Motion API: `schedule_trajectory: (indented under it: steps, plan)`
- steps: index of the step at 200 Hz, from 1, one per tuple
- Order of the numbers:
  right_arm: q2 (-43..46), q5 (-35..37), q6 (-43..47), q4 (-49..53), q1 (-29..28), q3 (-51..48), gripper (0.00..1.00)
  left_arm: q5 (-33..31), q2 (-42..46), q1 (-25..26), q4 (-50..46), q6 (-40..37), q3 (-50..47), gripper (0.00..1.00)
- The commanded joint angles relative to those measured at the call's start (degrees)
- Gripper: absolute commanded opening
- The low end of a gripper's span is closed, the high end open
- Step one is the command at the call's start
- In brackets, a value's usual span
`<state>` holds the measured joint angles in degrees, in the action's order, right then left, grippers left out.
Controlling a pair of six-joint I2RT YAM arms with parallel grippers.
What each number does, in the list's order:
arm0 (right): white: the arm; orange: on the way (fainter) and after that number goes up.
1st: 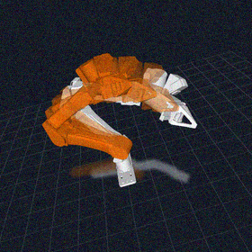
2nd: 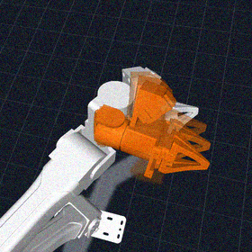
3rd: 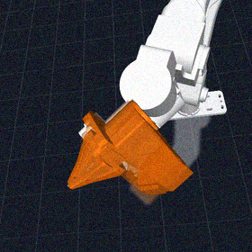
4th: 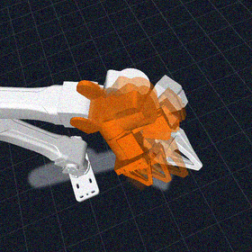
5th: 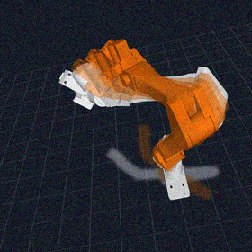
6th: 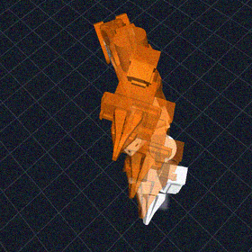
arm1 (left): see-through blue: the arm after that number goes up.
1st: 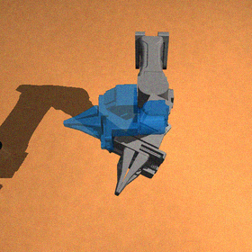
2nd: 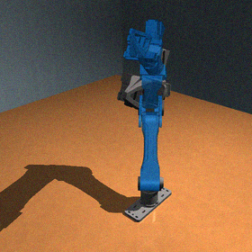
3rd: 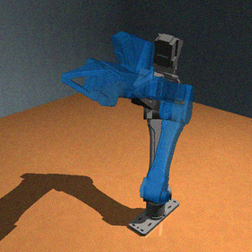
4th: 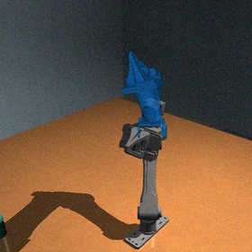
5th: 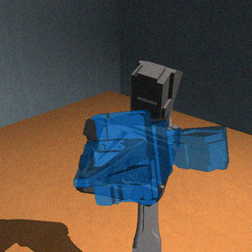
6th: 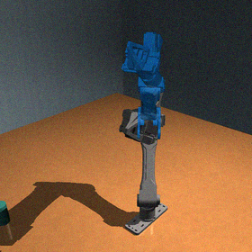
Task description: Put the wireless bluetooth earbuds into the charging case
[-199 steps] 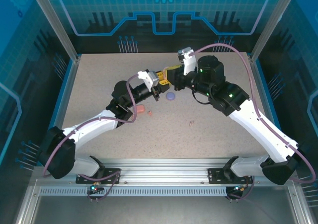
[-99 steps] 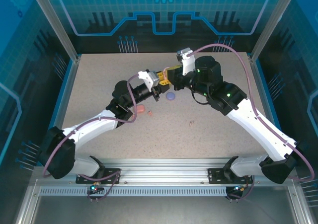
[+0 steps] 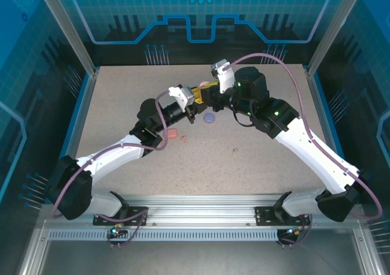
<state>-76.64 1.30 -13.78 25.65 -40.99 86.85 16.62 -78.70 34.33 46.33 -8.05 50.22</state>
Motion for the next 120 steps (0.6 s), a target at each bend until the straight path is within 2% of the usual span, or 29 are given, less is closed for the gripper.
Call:
schedule_trajectory:
  steps: [1,23,50,91,120]
  plan:
    - [-0.05,-1.35,-1.05,2.15,-1.05,2.02,0.43,0.36,1.0,0.48,2.17,-0.78,1.29,0.0]
    - [2.75,0.42,-4.05,3.42,-0.07,4.44,0.6,-0.28,0.91,0.53,2.36,-0.82,0.68,0.0]
    - [9.05,3.15,-10.35,5.71,3.78,4.54,0.71,-1.55,0.91,0.5,3.9,-0.78,-0.86,0.0]
    - [14.35,7.75,-24.49,16.43,13.56,-2.15,0.74,-3.12,1.32,0.45,4.71,-1.24,-2.43,0.0]
    - [12.56,11.7,-34.57,22.48,15.07,-11.04,0.72,-4.14,1.44,0.42,5.8,-0.75,-3.14,0.0]
